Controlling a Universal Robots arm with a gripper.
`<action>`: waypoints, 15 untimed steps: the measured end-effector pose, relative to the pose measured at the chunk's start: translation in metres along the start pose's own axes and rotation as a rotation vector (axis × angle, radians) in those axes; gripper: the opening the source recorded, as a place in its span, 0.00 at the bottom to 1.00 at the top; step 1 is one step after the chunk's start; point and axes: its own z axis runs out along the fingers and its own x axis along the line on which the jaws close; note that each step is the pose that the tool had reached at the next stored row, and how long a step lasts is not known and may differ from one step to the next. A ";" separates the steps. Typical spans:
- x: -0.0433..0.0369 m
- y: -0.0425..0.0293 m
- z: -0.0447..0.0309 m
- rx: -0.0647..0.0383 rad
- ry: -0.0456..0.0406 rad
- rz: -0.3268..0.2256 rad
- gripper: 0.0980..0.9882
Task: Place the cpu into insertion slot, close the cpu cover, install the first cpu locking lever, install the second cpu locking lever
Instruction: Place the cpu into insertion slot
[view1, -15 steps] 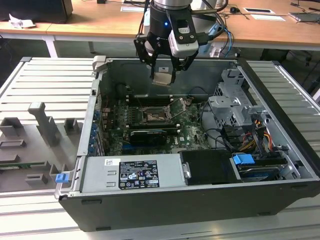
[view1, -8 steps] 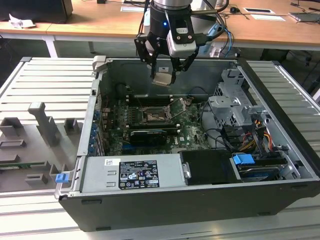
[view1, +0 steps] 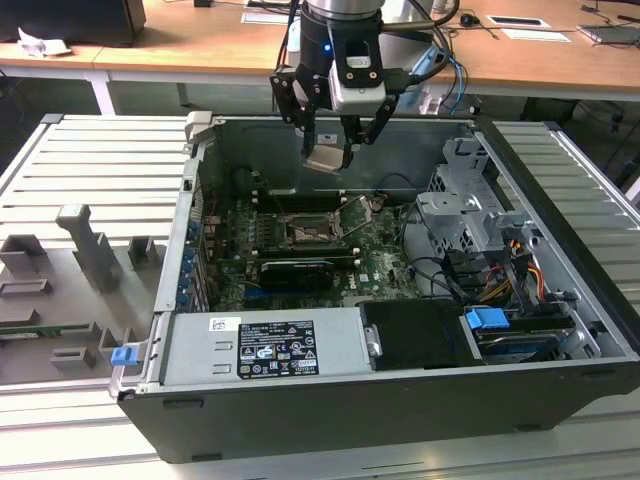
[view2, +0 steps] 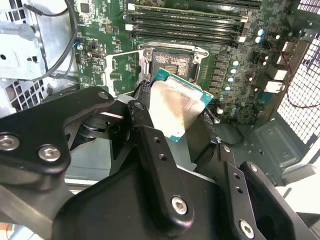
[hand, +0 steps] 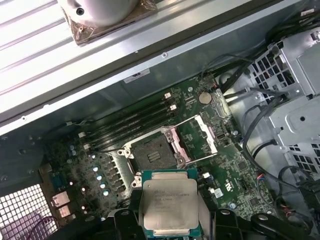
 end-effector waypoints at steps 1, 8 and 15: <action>0.0000 0.0000 0.0001 0.000 -0.0011 0.012 0.48; 0.0000 0.0000 0.0004 -0.002 -0.0068 0.076 0.48; 0.0000 -0.0001 0.0017 -0.002 -0.0132 0.145 0.48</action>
